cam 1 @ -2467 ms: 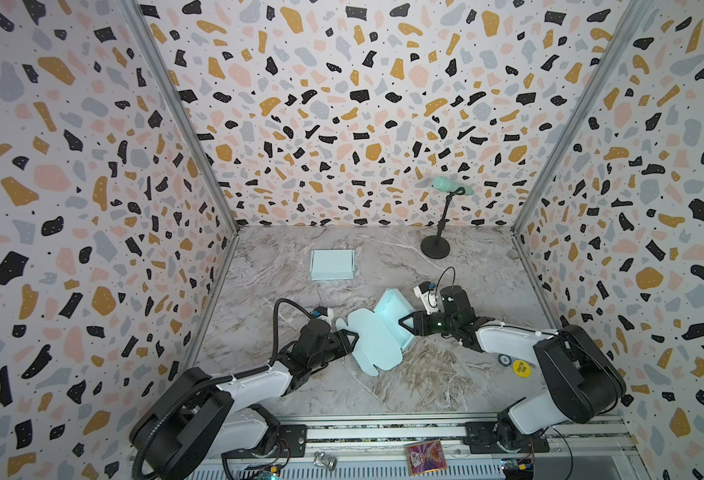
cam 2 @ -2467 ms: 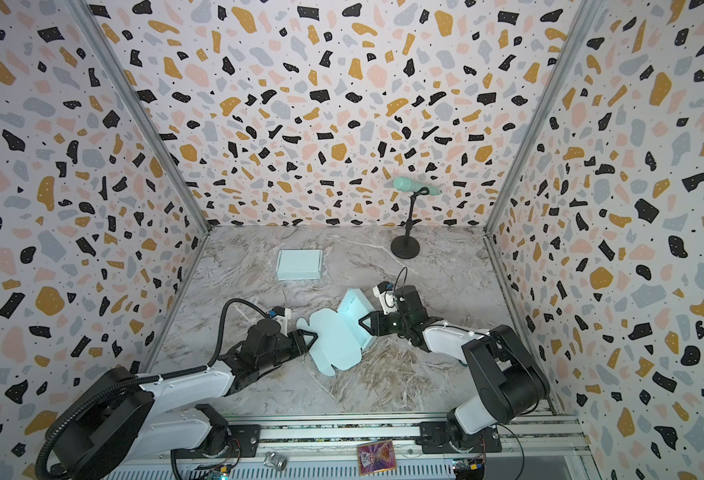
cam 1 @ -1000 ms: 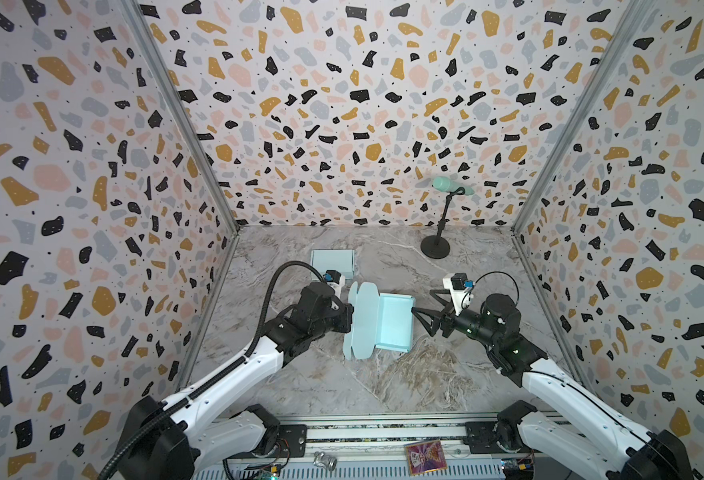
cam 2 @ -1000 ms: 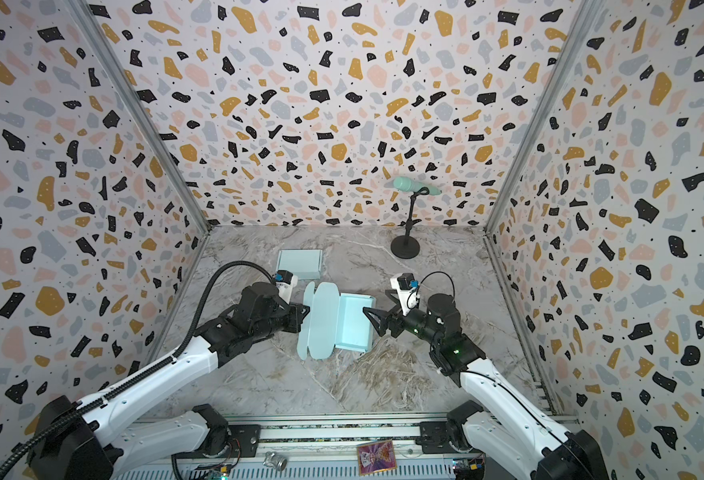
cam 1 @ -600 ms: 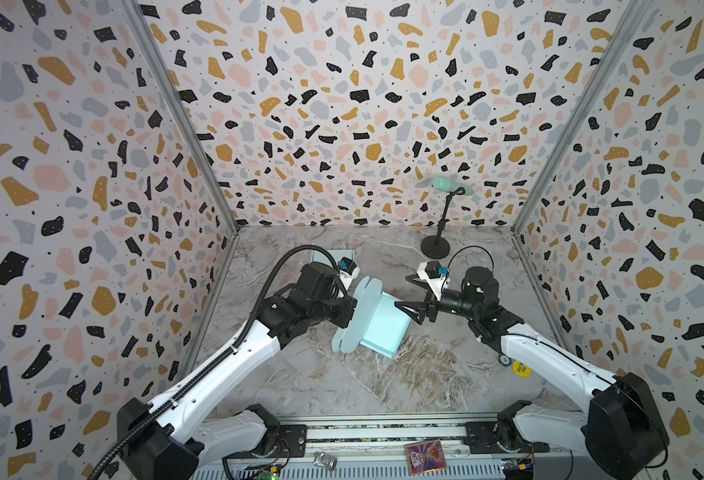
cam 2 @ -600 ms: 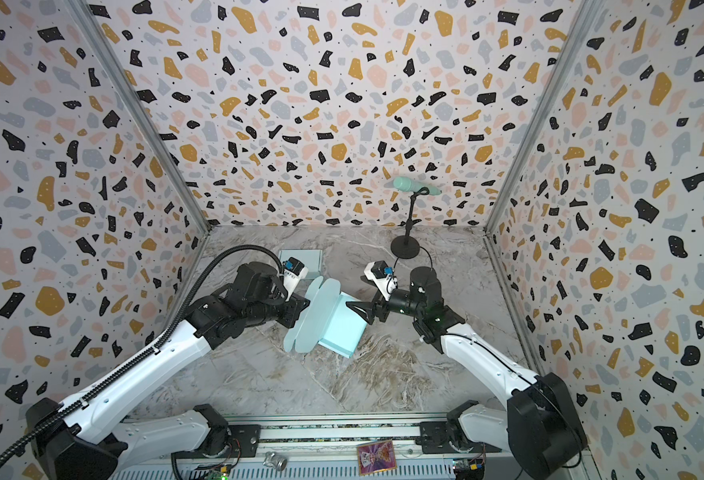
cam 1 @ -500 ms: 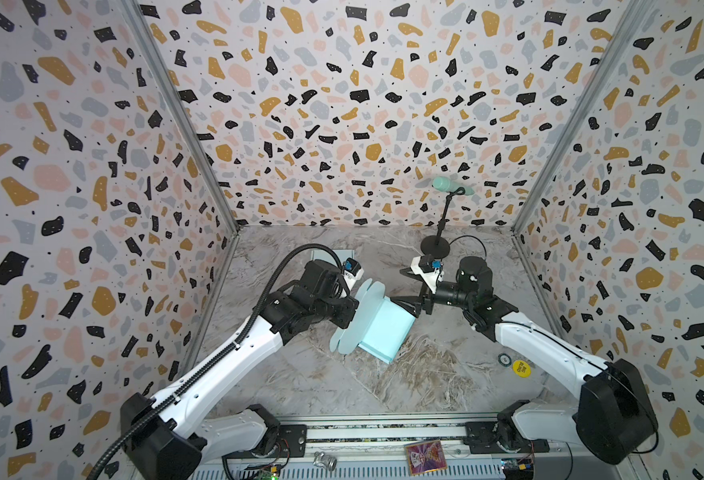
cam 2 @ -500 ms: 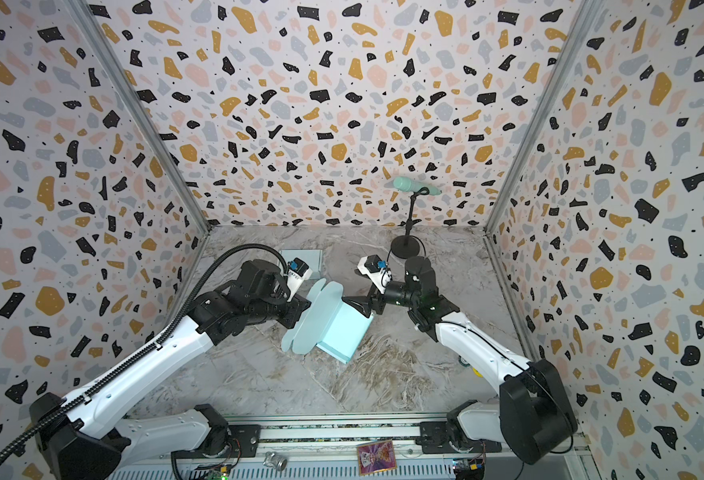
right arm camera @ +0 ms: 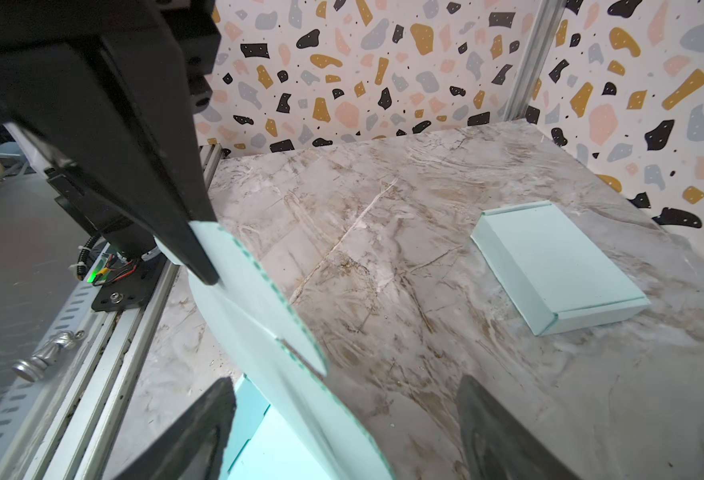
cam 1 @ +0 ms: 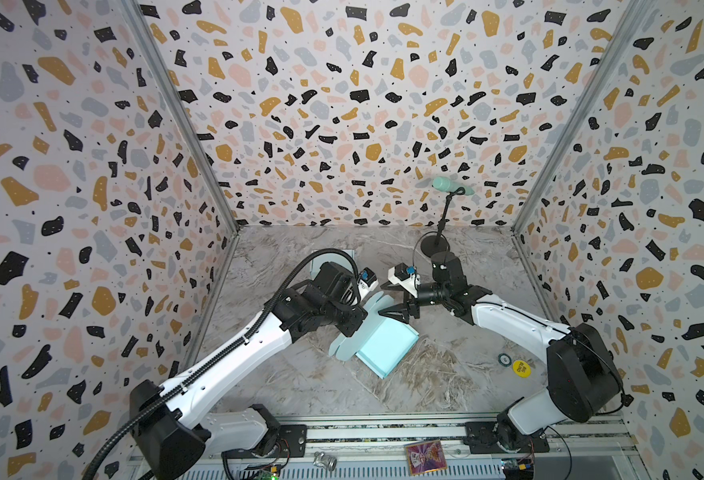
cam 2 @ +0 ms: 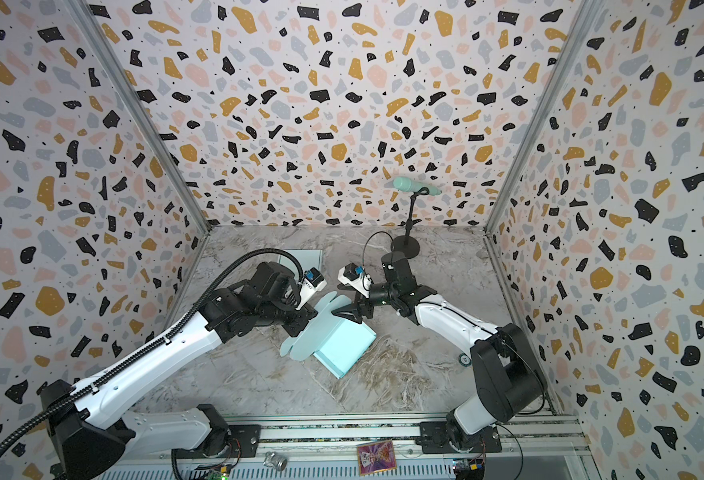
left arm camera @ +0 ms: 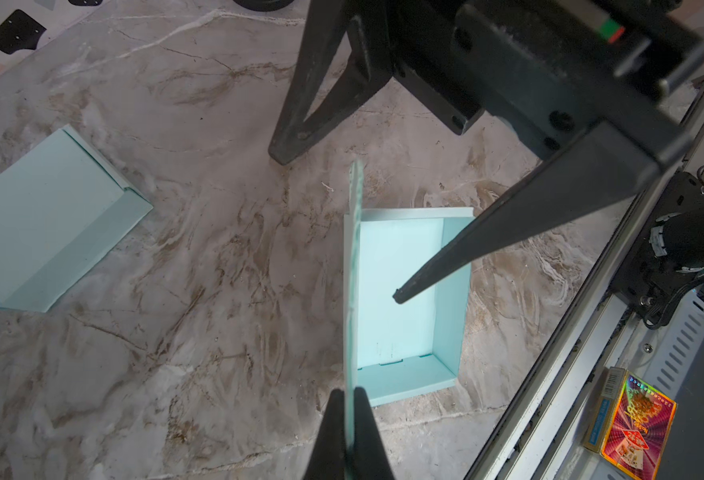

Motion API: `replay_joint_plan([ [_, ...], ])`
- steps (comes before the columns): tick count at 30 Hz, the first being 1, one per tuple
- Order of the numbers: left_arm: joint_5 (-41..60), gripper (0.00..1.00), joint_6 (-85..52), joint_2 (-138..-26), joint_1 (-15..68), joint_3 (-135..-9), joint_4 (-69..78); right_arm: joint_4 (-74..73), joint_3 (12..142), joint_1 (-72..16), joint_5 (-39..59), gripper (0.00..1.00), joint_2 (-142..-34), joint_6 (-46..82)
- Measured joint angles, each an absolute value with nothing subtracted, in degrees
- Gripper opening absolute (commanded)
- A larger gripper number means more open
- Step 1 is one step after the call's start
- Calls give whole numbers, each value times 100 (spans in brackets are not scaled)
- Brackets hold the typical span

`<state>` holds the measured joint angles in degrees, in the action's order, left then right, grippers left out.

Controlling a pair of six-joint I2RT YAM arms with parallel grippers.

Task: Fold the paper box

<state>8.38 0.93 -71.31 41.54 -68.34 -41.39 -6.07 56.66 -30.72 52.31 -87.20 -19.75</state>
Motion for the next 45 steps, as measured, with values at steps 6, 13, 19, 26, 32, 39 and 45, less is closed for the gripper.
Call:
replay_joint_plan([
  [6,705,6,137,-7140,4176,-6943,-4180,-395,5697,-3107,5175,58,-8720,-2117],
  [13,611,6,193,-7190,4222,-6945,-4259,-329,5752,-3197,5135,42,-8720,-2202],
  [19,502,6,217,-7247,4265,-6945,-4265,-305,5752,-3205,5065,32,-8720,-2224],
  [26,366,6,235,-7251,4283,-6945,-4268,-292,5752,-3214,4954,26,-8720,-2246],
  [32,246,10,235,-7251,4287,-6945,-4257,-283,5752,-3223,4877,16,-8720,-2270],
  [39,329,65,69,-7183,4115,-6473,-3656,-226,5699,-3223,4797,5,-8764,-2248],
  [45,856,86,-384,-6694,3238,-5457,-2849,-893,4987,-3006,4807,5,-8709,-1804],
])
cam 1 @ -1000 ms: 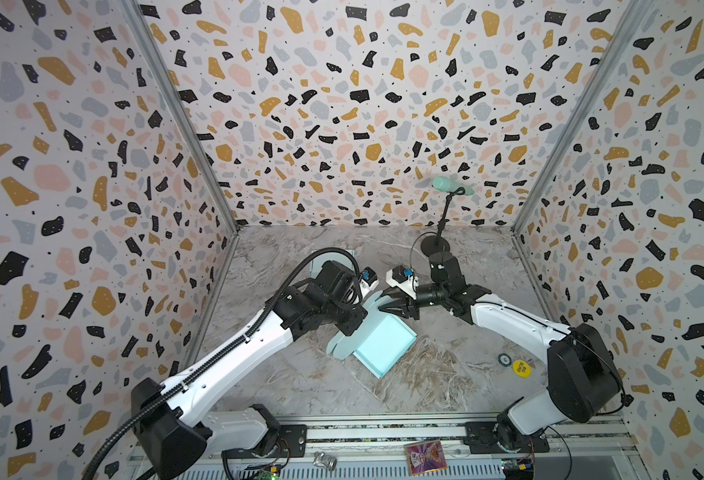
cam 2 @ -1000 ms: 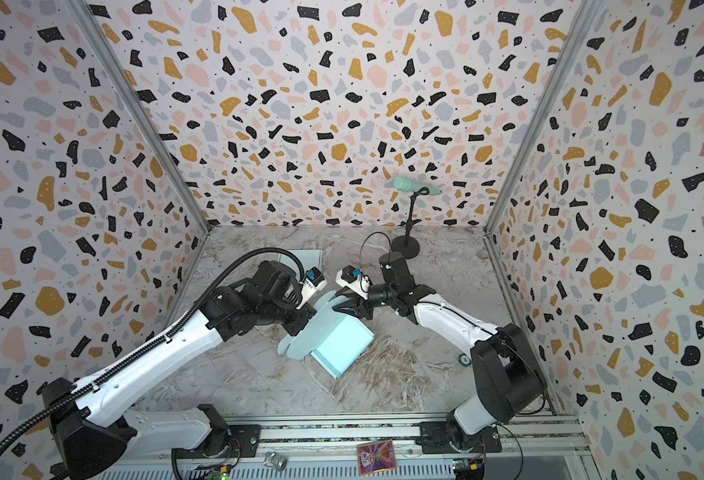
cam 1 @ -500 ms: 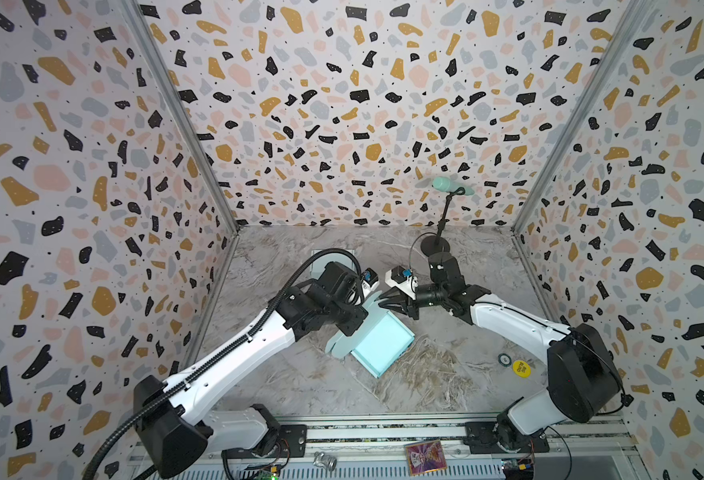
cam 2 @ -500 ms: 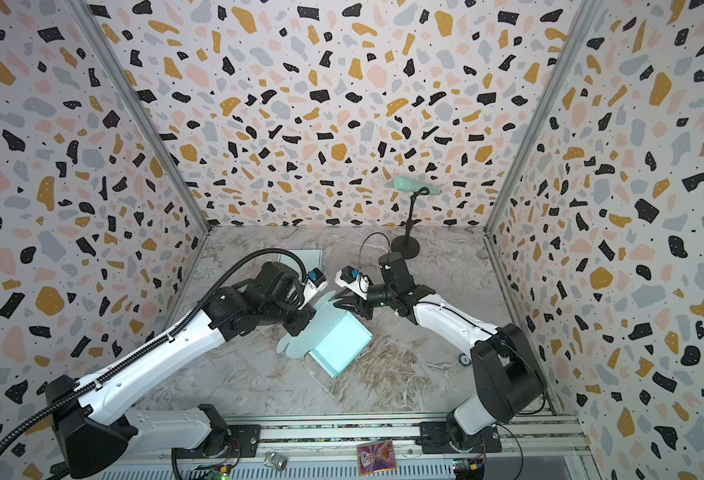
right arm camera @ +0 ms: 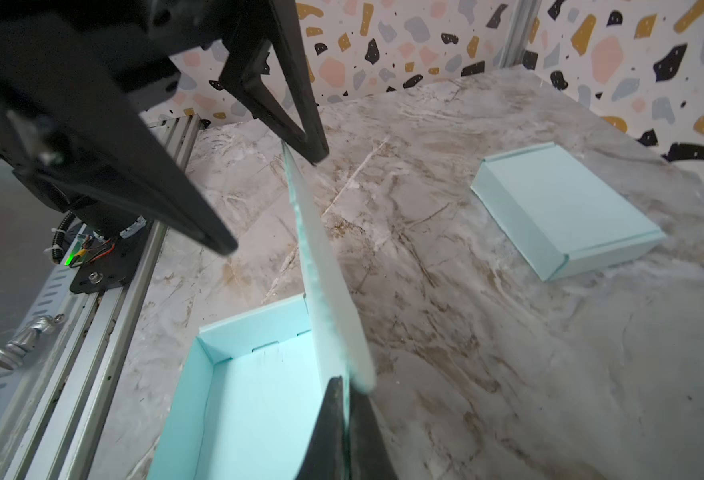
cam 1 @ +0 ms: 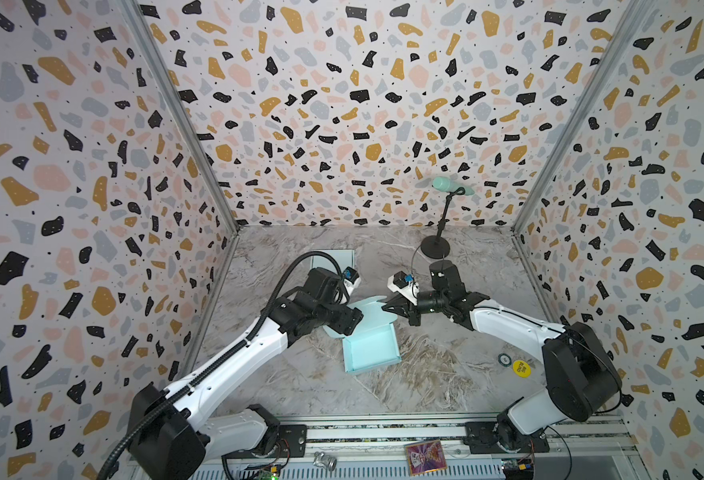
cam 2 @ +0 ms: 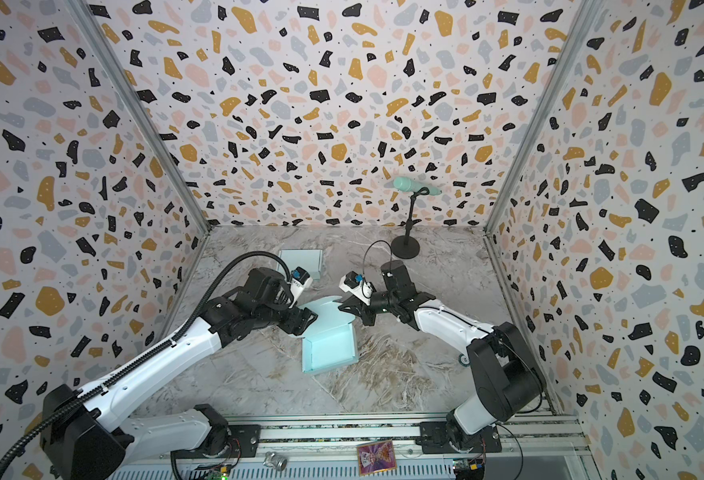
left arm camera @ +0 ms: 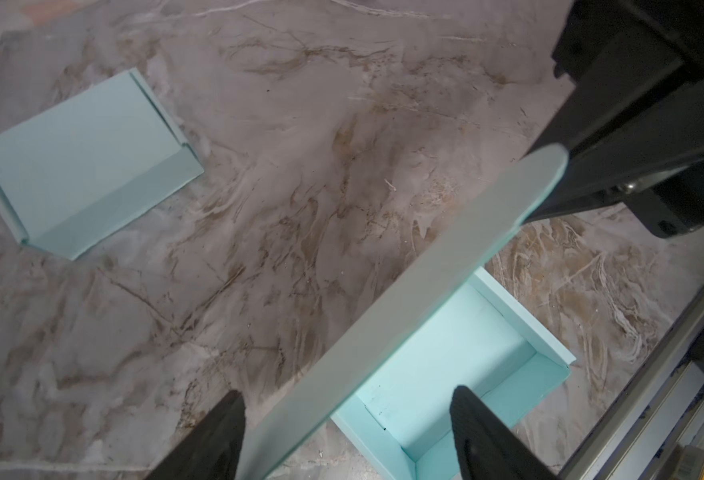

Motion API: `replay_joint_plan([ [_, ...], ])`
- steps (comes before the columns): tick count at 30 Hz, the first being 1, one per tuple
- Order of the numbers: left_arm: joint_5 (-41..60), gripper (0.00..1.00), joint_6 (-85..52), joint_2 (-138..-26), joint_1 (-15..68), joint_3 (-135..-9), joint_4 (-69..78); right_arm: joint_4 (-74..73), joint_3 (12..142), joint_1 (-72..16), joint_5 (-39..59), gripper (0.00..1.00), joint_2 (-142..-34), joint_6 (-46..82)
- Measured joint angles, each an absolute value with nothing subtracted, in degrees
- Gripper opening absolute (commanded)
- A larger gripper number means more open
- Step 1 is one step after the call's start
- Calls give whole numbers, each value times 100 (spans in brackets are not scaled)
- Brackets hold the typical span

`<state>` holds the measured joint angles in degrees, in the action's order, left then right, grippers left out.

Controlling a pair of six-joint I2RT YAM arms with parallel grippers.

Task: Fold the paper box

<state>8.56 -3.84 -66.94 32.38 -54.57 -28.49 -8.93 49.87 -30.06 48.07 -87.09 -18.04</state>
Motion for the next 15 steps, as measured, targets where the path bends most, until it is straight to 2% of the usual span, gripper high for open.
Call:
replay_joint_plan([
  [7,1638,88,-1013,-6071,2292,-4237,-1719,-1413,4427,-2661,4856,5,-8560,-1313],
  [15,2191,89,-1920,-6064,2206,-3468,-596,-1791,4372,-2408,4960,8,-8694,-827],
])
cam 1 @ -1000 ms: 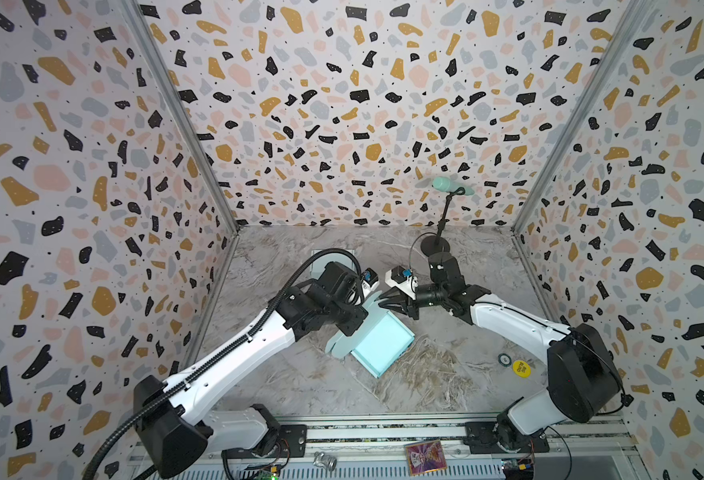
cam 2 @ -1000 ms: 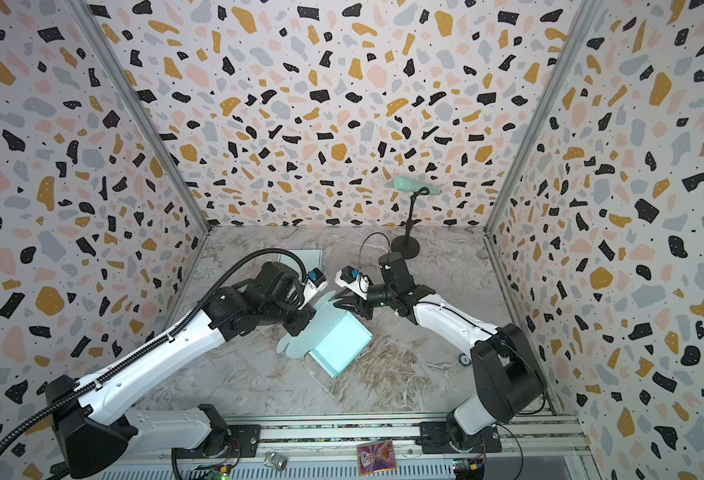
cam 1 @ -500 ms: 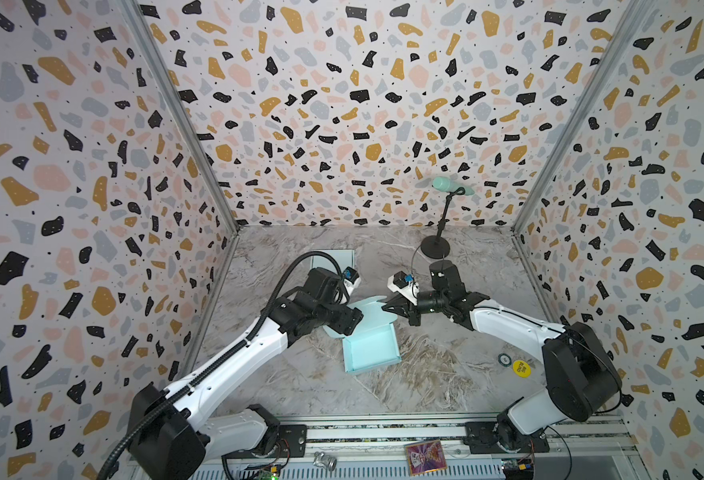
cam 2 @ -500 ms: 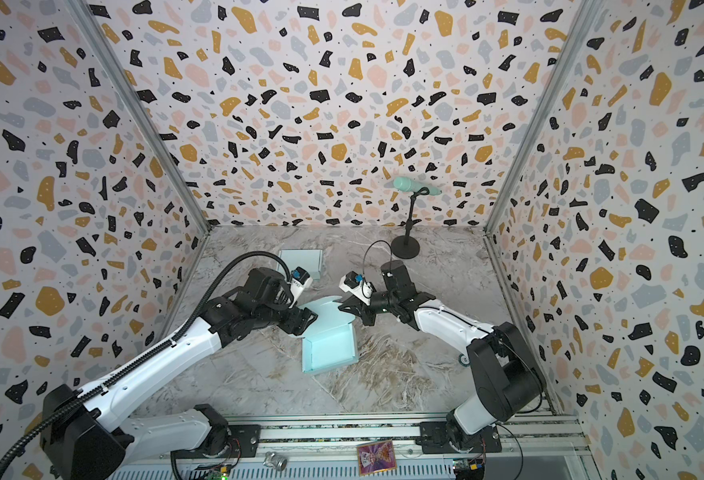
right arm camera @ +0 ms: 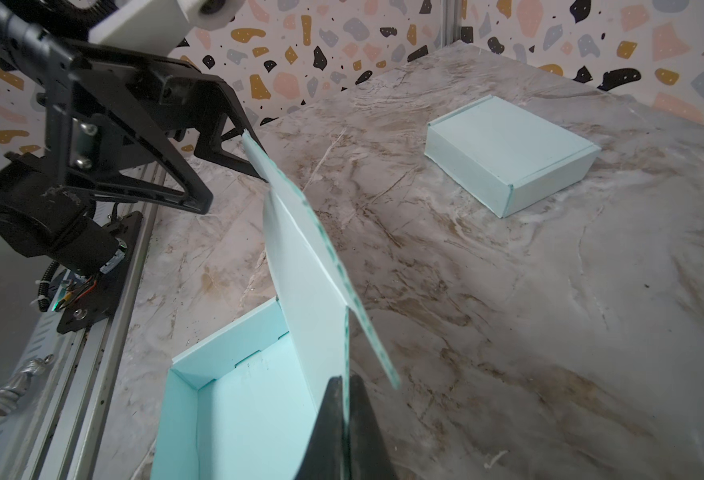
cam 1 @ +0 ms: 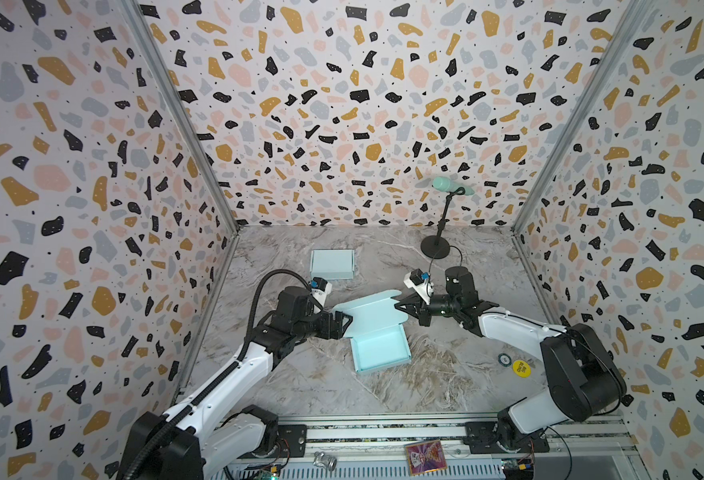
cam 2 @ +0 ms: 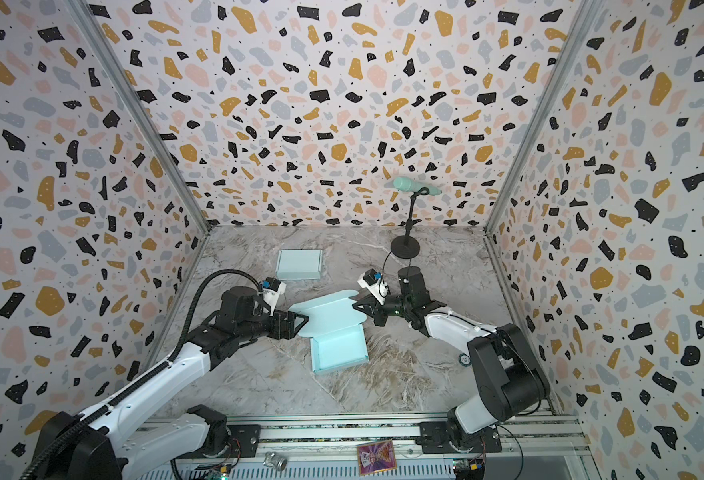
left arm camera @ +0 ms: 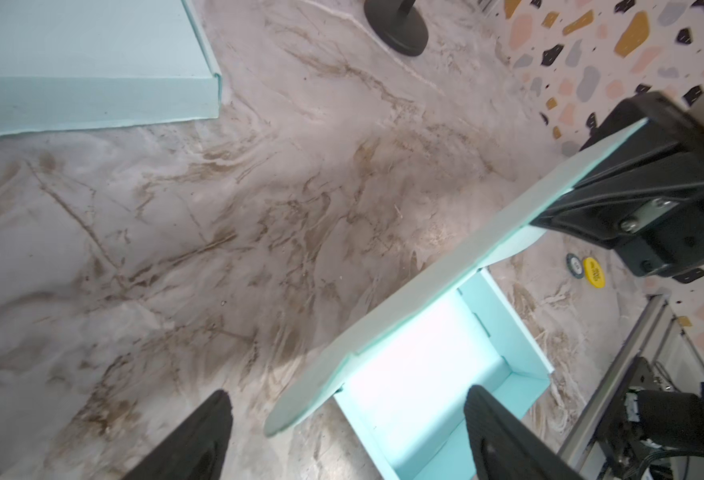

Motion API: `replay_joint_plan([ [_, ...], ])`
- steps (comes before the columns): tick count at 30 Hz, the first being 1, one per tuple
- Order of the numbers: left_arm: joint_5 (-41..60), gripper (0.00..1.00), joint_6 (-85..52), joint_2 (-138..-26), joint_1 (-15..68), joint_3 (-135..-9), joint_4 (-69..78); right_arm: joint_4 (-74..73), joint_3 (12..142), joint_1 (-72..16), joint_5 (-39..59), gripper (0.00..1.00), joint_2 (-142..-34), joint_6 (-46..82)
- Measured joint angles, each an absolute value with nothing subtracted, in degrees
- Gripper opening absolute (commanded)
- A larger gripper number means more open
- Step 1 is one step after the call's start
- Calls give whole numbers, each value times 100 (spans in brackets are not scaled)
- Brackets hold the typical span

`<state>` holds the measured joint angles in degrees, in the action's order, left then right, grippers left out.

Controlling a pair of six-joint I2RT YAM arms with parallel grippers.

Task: Fold the paper box

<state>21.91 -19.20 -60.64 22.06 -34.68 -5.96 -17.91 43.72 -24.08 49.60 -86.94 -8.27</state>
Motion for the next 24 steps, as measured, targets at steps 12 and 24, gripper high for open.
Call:
replay_joint_plan([
  [12,2008,67,-2451,-6718,2193,-2840,884,-1870,4250,-2191,5087,10,-8965,-635],
  [24,2078,42,-2517,-6938,2191,-2805,1697,-1730,4285,-2187,5109,11,-9039,-666],
])
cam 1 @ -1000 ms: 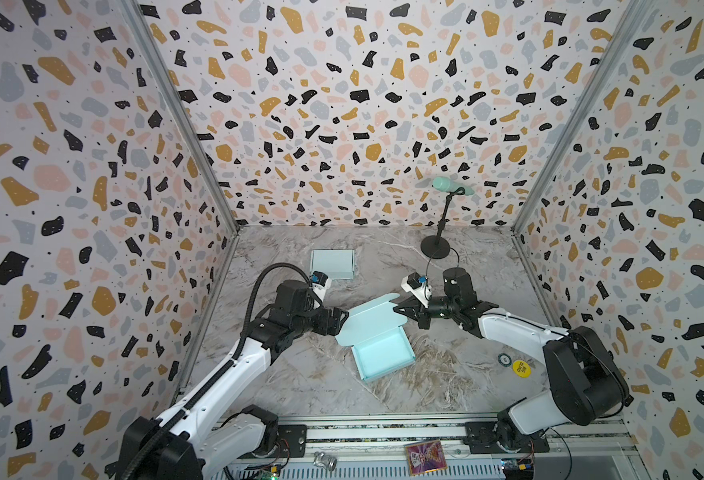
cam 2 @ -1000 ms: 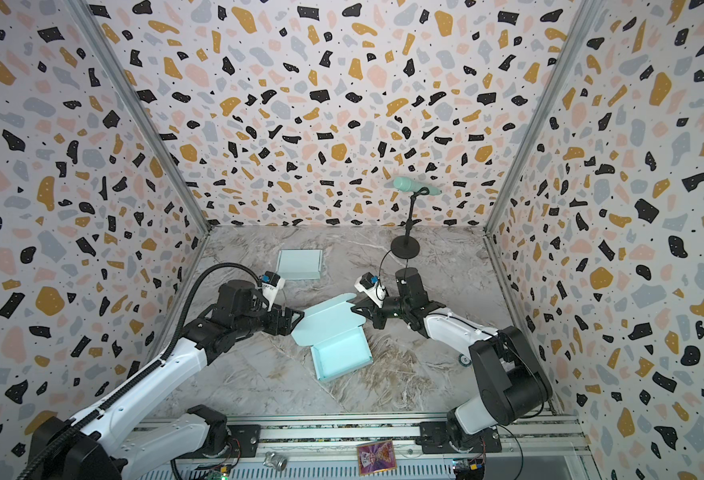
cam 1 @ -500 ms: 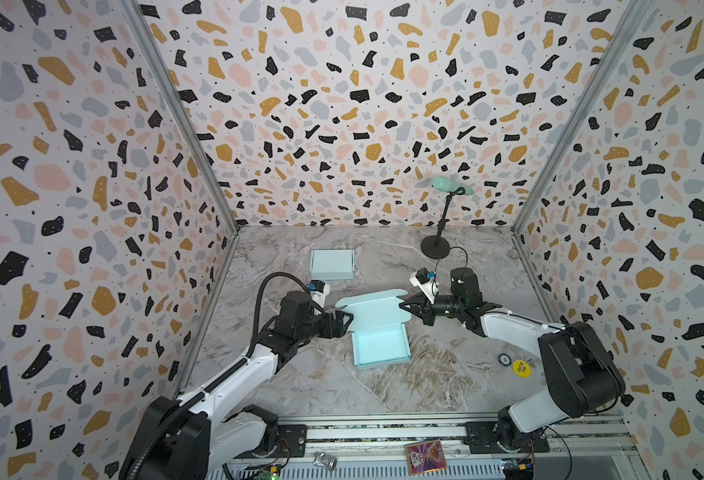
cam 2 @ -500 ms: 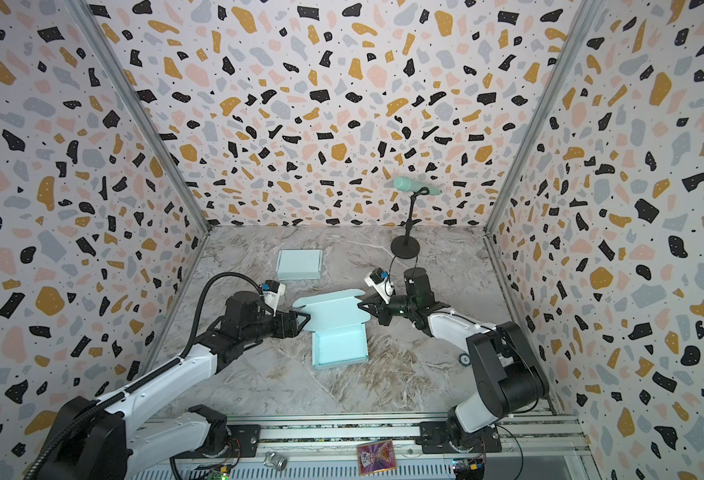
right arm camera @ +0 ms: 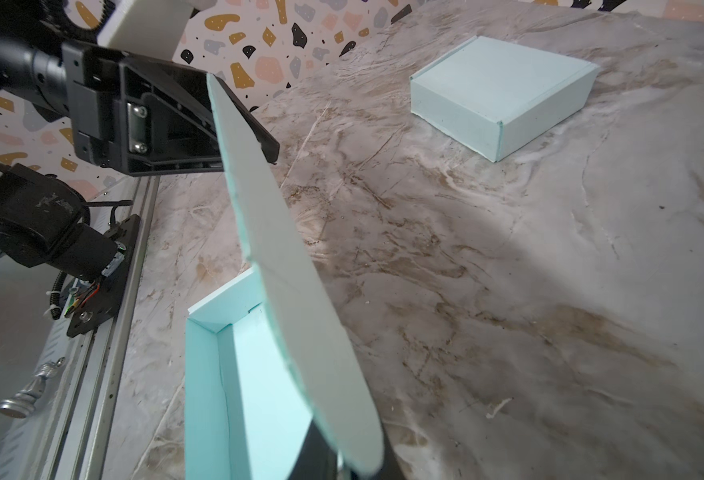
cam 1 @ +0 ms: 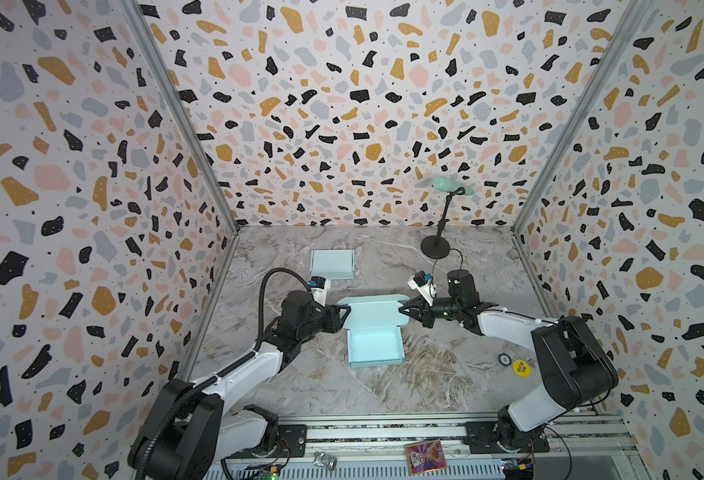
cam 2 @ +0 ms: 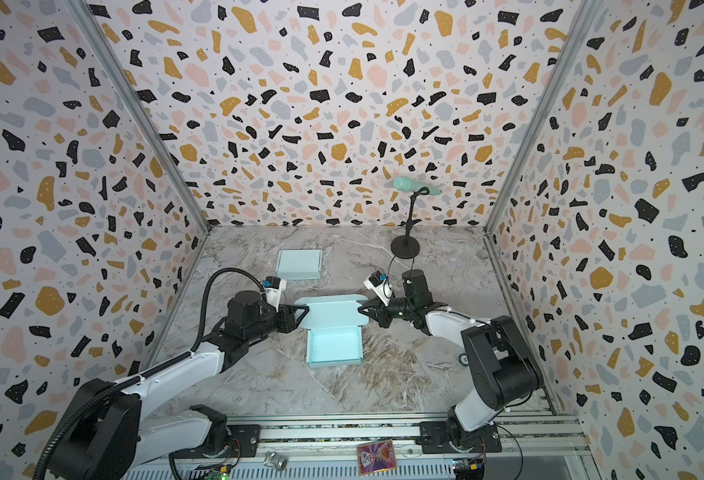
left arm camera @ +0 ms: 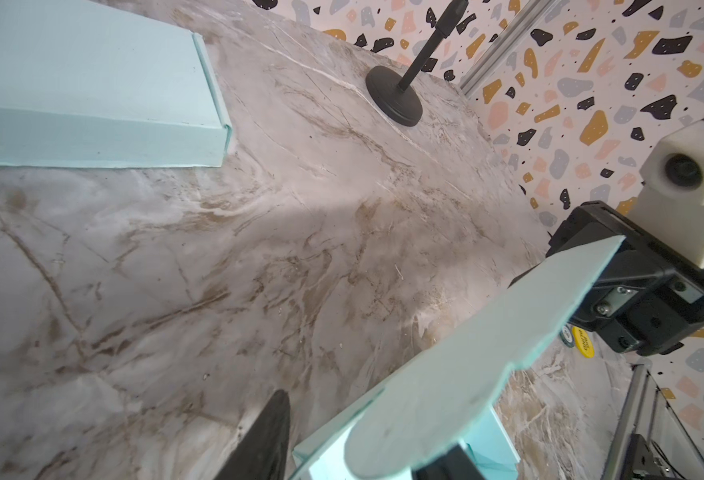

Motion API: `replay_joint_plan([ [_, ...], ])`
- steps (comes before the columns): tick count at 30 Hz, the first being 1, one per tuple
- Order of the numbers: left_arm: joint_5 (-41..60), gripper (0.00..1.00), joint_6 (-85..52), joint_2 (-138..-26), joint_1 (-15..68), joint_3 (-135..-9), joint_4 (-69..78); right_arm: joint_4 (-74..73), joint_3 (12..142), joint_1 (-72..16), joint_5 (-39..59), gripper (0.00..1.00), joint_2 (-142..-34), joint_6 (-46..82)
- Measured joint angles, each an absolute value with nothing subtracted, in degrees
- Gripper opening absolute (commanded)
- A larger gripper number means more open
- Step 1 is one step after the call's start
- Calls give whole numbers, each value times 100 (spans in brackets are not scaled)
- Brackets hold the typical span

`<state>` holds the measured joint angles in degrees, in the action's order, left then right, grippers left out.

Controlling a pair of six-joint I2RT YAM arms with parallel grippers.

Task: Fold the paper box

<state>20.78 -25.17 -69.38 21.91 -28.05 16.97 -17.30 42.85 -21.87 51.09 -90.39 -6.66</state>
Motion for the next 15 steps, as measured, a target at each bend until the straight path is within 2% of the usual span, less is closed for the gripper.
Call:
replay_joint_plan([
  [3,2078,40,-2515,-6984,2191,-2805,1697,-1728,4346,-2185,5103,11,-9041,-663],
  [6,2078,32,-2523,-6989,2191,-2805,1697,-1728,4355,-2185,5085,11,-9041,-661],
  [12,2073,23,-2515,-6967,2191,-2805,1658,-1710,4357,-2185,5035,11,-9041,-661],
  [15,2062,21,-2510,-6899,2200,-2805,1586,-1691,4357,-2185,4980,11,-9041,-663],
])
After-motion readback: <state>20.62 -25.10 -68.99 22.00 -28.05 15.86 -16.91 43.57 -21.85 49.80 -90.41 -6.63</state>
